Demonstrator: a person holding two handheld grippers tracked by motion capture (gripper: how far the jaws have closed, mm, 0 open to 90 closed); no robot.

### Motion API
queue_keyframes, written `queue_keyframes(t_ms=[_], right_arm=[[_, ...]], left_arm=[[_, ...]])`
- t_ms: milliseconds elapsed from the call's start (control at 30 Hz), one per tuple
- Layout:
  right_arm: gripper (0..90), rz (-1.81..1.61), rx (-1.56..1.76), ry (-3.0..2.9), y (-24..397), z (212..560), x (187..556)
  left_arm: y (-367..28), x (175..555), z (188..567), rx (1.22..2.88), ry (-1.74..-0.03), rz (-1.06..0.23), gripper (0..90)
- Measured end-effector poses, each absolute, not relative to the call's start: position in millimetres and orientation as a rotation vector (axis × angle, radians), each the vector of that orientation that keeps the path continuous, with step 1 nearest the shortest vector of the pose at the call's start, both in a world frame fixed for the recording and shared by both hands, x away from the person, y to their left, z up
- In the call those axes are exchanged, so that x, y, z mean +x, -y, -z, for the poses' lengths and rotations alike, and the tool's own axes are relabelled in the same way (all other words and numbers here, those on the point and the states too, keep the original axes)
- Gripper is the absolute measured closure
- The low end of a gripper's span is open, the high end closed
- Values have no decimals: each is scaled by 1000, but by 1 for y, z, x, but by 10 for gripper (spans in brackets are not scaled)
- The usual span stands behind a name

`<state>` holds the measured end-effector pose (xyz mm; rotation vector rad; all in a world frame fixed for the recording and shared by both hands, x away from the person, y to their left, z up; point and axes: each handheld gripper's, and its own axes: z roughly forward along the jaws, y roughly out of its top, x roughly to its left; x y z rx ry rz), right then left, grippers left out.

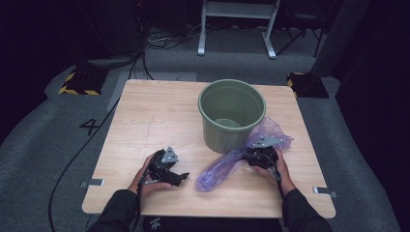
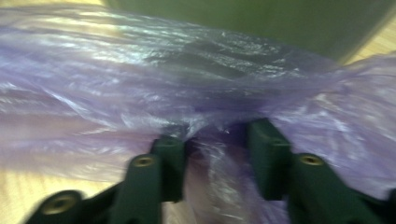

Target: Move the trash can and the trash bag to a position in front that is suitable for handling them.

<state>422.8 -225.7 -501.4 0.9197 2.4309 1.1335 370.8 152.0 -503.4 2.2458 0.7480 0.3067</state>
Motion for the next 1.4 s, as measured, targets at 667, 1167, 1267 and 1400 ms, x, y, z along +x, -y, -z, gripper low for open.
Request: queue_keyframes(t_ms=[667, 1167, 1267, 1400], right_arm=[[894, -1208, 967, -2233, 273, 481, 407], [899, -1268, 936, -2164, 285, 469, 405], [899, -1264, 934, -2155, 286, 467, 405], [899, -1275, 932, -2133, 289, 463, 405]], left_arm=[[-161, 372, 504, 2241, -762, -310, 160], [-164, 370, 504, 2238, -780, -319, 160], [-165, 370, 503, 2238, -781, -321, 160], [-165, 369, 504, 2237, -782, -319, 160]])
